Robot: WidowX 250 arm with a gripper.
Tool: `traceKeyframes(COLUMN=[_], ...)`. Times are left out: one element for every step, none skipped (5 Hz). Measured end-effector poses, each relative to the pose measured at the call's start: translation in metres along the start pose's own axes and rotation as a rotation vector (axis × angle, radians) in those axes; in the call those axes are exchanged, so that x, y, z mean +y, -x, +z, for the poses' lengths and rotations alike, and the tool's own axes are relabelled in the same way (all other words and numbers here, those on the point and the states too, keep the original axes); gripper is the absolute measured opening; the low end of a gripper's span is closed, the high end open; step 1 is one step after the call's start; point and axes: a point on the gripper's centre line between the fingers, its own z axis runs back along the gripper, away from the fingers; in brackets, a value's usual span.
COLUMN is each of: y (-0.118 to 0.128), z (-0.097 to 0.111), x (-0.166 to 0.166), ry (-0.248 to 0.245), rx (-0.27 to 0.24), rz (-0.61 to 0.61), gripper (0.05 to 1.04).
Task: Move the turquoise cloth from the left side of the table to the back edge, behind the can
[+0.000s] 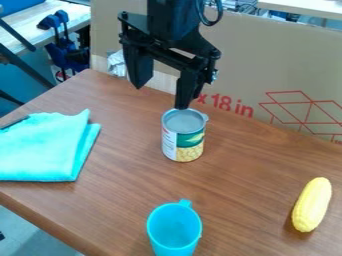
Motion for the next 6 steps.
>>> traceKeyframes(y=[0.003, 0.013, 0.023, 0.027, 0.028, 0.031], z=[-0.006, -0.004, -0.005, -0.016, -0.037, -0.059], x=[0.001, 0.041, 0.082, 0.115, 0.128, 0.149], ry=[-0.002, -0.017, 0.010, 0.003, 0.005, -0.003], rx=[0.022, 0.012, -0.041, -0.038, 0.015, 0.050], rz=[-0.003, 0.045, 0.157, 0.266, 0.325, 0.388], gripper=[1.001, 1.001, 1.001, 1.001, 1.001, 1.001])
